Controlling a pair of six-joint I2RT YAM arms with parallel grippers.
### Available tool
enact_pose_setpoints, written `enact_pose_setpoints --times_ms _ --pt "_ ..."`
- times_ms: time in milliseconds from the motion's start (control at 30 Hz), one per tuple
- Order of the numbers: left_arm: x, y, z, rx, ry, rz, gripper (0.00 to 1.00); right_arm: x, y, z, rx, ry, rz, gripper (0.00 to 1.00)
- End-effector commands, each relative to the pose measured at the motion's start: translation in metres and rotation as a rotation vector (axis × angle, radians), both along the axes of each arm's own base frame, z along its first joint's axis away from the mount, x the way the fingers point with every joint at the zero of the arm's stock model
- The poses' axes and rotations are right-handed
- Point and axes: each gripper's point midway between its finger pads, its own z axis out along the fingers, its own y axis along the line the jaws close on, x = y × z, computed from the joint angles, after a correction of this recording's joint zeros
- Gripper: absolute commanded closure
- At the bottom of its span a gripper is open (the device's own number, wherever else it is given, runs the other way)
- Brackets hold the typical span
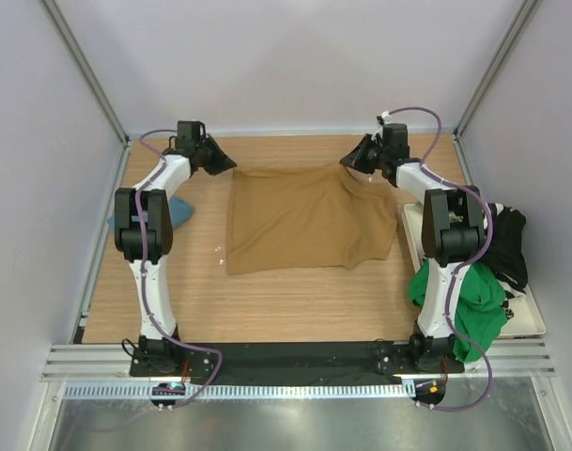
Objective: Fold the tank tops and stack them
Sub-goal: Fold the tank top
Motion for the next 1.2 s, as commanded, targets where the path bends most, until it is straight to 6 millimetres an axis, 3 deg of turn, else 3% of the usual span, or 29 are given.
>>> enact_pose_setpoints --times_ms 0,133,600,967,1167 --pt "-0.003 -0.007 0.038 -0.036 -0.08 -0.027 1.0 0.0 0.004 0.043 0.016 -0.104 -0.004 0.99" --pt "-0.011 -0.006 0.047 -0.031 -0.093 -0.032 1.0 -0.008 0.004 0.045 0.019 -0.106 -0.005 0.99" --pt "-0.05 -0.002 0.037 -0.01 -0.071 -0.033 1.0 -0.047 0.013 0.037 0.016 -0.083 -0.011 0.99" --pt "-0.088 -0.003 0.019 0.007 -0.033 -0.052 1.0 -0.087 0.003 0.011 -0.018 -0.012 -0.066 0.99" --pt "-0.099 0.0 0.018 0.017 -0.031 -0.042 1.0 -0.101 -0.006 0.001 -0.042 0.024 -0.102 0.99"
